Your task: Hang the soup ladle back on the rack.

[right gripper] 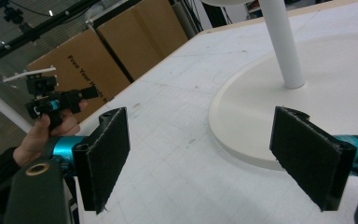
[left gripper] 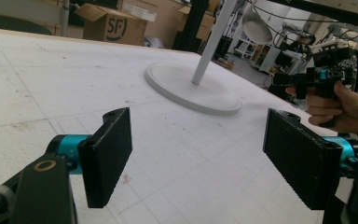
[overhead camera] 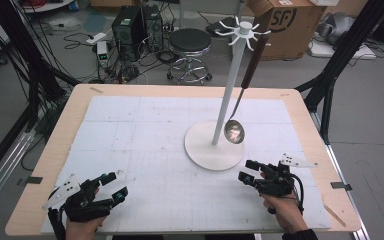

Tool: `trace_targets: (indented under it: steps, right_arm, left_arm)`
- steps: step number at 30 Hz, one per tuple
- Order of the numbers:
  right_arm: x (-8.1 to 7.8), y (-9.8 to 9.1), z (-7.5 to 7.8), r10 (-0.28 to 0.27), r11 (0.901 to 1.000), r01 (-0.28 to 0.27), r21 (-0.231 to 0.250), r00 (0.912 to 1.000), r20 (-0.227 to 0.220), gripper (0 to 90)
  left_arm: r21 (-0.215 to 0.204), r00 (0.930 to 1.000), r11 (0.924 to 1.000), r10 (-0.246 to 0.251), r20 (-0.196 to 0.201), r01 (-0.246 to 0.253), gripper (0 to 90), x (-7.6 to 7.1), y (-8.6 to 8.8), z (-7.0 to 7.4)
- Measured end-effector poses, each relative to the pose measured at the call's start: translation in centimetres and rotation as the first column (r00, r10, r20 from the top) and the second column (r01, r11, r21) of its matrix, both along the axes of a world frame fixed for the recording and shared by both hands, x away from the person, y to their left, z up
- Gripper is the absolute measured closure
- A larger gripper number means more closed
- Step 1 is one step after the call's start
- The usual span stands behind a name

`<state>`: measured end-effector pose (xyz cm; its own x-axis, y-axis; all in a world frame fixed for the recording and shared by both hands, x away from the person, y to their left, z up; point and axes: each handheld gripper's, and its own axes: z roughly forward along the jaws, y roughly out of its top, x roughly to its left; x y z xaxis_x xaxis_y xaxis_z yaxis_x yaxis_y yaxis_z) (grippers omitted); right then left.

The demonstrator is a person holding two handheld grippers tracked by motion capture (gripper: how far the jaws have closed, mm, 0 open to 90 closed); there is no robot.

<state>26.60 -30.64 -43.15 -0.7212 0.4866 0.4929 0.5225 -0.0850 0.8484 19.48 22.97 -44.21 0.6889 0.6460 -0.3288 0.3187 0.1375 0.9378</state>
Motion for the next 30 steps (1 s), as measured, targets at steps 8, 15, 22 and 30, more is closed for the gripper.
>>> trace_targets:
  steps: [8, 15, 22, 30]
  right_arm:
    - [-0.3, 0.7, -0.6, 0.001, 1.0000, -0.001, 0.004, 1.0000, -0.004, 19.1]
    - [-0.8, 1.3, -1.2, 0.025, 0.9993, -0.025, -0.027, 0.9997, -0.007, 19.1]
    - [-0.9, 1.2, -1.2, 0.023, 0.9996, -0.023, -0.013, 0.9997, 0.002, 19.1]
    - [-1.0, 1.2, -1.1, 0.030, 0.9995, -0.030, -0.013, 0.9996, 0.004, 16.0]
  left_arm:
    - [0.001, 0.9998, 0.9998, -0.018, 0.004, 0.018, 24.1, -0.1, -0.2, 0.0]
    - [0.010, 0.9996, 0.9996, -0.027, 0.000, 0.027, 23.9, 0.0, -0.4, 0.0]
    - [0.017, 0.9993, 0.9992, -0.036, -0.008, 0.036, 23.3, 0.1, -0.6, -0.1]
    - [0.014, 0.9992, 0.9991, -0.039, -0.010, 0.039, 20.0, 0.3, -0.7, -0.1]
